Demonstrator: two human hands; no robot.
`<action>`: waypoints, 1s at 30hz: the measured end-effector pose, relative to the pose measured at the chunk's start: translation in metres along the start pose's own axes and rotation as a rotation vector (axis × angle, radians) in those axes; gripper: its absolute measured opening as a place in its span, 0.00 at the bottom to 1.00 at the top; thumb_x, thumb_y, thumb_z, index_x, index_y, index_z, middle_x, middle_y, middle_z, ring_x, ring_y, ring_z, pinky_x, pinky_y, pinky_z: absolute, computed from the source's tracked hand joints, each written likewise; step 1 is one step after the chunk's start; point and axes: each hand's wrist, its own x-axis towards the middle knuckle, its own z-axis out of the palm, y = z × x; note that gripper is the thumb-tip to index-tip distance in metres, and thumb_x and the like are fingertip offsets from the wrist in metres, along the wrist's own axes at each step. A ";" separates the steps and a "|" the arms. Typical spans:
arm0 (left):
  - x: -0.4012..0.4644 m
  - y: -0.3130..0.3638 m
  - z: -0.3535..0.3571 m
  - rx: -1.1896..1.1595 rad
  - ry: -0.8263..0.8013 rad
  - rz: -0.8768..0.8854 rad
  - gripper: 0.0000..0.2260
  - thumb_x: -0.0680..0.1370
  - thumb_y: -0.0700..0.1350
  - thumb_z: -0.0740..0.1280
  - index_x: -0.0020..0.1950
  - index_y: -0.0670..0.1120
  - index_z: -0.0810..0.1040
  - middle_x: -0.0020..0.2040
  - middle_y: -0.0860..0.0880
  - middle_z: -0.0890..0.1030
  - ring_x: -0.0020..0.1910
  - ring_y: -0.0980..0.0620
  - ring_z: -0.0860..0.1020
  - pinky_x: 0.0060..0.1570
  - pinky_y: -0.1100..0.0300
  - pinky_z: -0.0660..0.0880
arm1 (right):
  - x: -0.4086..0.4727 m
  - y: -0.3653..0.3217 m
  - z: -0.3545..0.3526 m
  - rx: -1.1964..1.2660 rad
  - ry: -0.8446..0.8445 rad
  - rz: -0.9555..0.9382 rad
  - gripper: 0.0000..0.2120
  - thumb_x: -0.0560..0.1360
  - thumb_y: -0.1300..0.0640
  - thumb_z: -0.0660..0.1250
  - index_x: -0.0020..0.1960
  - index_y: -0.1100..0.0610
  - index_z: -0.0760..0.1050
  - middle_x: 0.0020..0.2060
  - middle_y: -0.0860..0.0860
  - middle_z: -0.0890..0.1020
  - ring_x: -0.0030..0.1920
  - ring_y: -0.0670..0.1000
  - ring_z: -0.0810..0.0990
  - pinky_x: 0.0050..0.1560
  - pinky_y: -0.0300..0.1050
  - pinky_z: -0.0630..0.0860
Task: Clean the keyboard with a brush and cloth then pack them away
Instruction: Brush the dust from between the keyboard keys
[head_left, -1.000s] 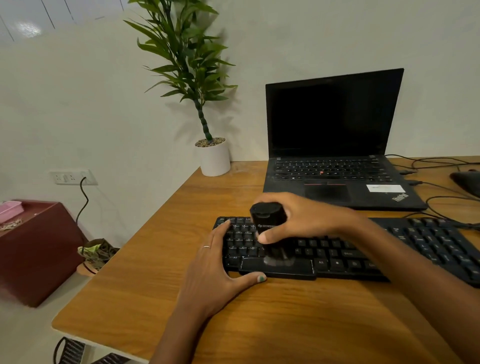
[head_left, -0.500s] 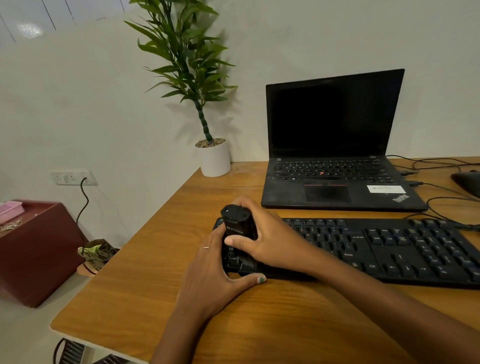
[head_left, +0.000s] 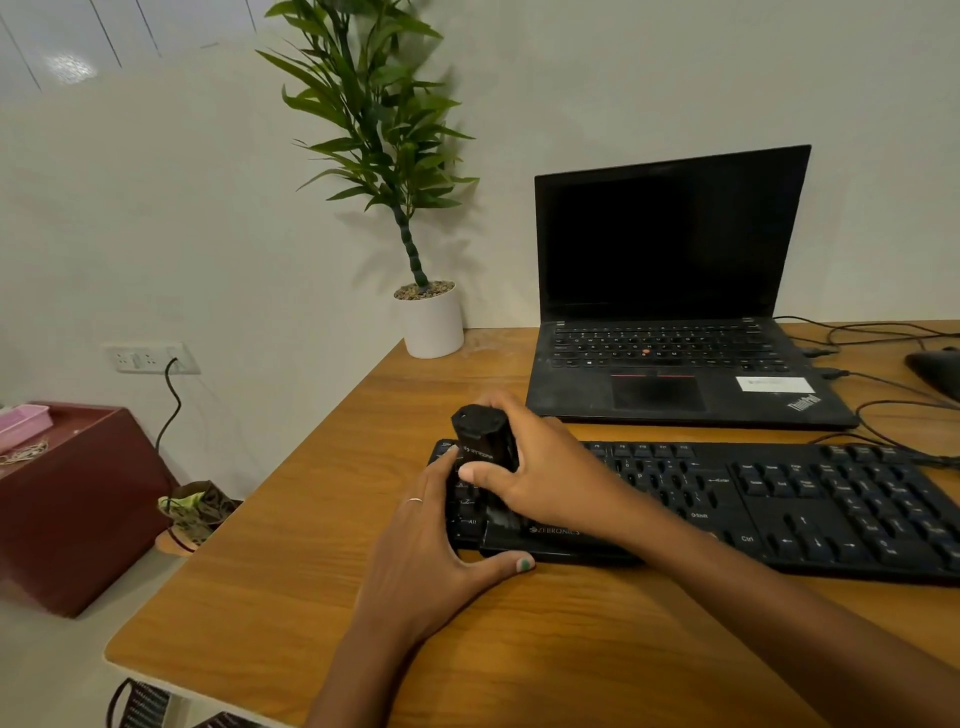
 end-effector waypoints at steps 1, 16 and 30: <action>0.000 0.000 0.000 0.001 -0.003 -0.003 0.49 0.60 0.77 0.67 0.75 0.60 0.54 0.69 0.64 0.67 0.62 0.64 0.69 0.52 0.68 0.71 | -0.001 -0.001 0.002 0.014 0.001 -0.015 0.17 0.74 0.52 0.69 0.58 0.47 0.65 0.45 0.47 0.79 0.44 0.47 0.79 0.45 0.45 0.78; 0.000 0.001 -0.001 0.014 -0.019 0.002 0.50 0.60 0.77 0.66 0.76 0.62 0.51 0.69 0.64 0.65 0.62 0.64 0.67 0.47 0.72 0.66 | 0.003 0.006 -0.008 0.092 -0.027 0.052 0.17 0.73 0.52 0.70 0.57 0.47 0.67 0.47 0.45 0.78 0.48 0.45 0.78 0.49 0.44 0.78; 0.002 0.000 0.000 0.041 -0.044 -0.024 0.52 0.60 0.77 0.66 0.76 0.61 0.48 0.73 0.63 0.59 0.65 0.64 0.62 0.58 0.67 0.64 | 0.009 0.017 -0.051 0.275 0.246 0.225 0.15 0.72 0.56 0.71 0.55 0.53 0.70 0.50 0.50 0.78 0.50 0.48 0.78 0.52 0.49 0.77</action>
